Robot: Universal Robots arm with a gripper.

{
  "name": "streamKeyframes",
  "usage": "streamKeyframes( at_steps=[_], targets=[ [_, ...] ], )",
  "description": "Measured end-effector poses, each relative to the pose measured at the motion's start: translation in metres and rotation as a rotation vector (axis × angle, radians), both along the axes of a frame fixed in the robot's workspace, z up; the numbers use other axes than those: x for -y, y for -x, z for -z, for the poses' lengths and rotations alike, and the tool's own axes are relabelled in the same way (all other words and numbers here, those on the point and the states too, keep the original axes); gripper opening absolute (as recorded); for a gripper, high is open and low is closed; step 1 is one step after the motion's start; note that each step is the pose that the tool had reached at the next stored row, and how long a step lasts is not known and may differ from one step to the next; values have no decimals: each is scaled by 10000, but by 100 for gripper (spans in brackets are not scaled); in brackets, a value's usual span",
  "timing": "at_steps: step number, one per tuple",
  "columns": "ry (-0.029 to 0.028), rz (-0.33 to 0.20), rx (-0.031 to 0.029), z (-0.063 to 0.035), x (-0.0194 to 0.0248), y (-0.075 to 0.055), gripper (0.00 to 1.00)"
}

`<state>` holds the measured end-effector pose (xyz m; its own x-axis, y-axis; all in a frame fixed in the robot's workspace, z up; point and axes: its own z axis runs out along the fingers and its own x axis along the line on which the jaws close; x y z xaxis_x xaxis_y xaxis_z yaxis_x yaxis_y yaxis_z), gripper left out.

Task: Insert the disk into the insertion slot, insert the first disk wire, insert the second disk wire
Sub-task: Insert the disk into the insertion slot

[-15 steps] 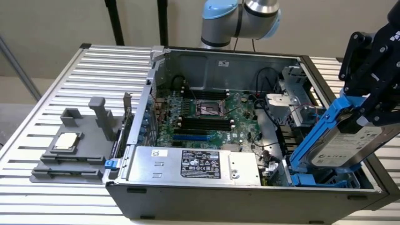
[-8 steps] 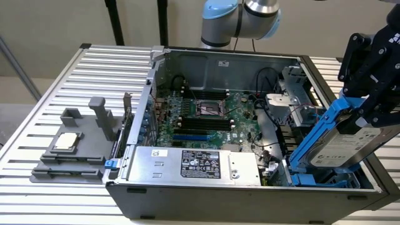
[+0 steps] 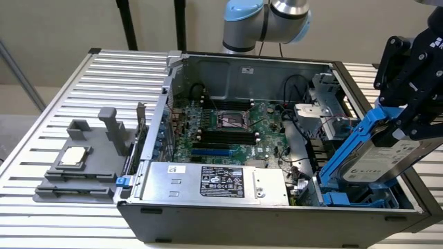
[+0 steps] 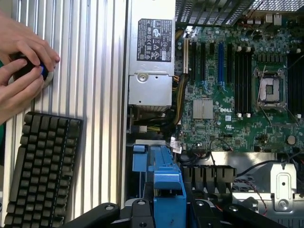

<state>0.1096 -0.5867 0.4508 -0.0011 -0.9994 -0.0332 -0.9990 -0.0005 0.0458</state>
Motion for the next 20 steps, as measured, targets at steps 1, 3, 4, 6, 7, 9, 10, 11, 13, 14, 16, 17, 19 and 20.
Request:
streamKeyframes(
  at_steps=[1, 3, 4, 6, 7, 9, 10, 11, 13, 14, 16, 17, 19, 20],
  targets=[
    [-4, 0, 0, 3, 1, 0, 33],
    [-11, 0, 0, 11, 6, 0, 33],
    [-12, 0, 0, 14, 7, 0, 33],
    [-18, 0, 0, 22, 8, -1, 33],
    [-20, -1, 0, 25, 8, -1, 33],
    [-24, -2, 0, 28, 8, -3, 33],
    [-25, -3, 0, 29, 8, -5, 33],
    [-28, -3, -1, 31, 8, -6, 33],
    [-30, -5, 0, 34, 9, -8, 33],
    [-32, -5, 0, 38, 9, -8, 33],
    [-33, -5, 0, 45, 12, -8, 33],
    [-35, -6, 0, 48, 14, -8, 33],
    [-37, -7, 0, 52, 21, -8, 33],
    [-39, -7, 0, 54, 24, -8, 33]
  ],
)
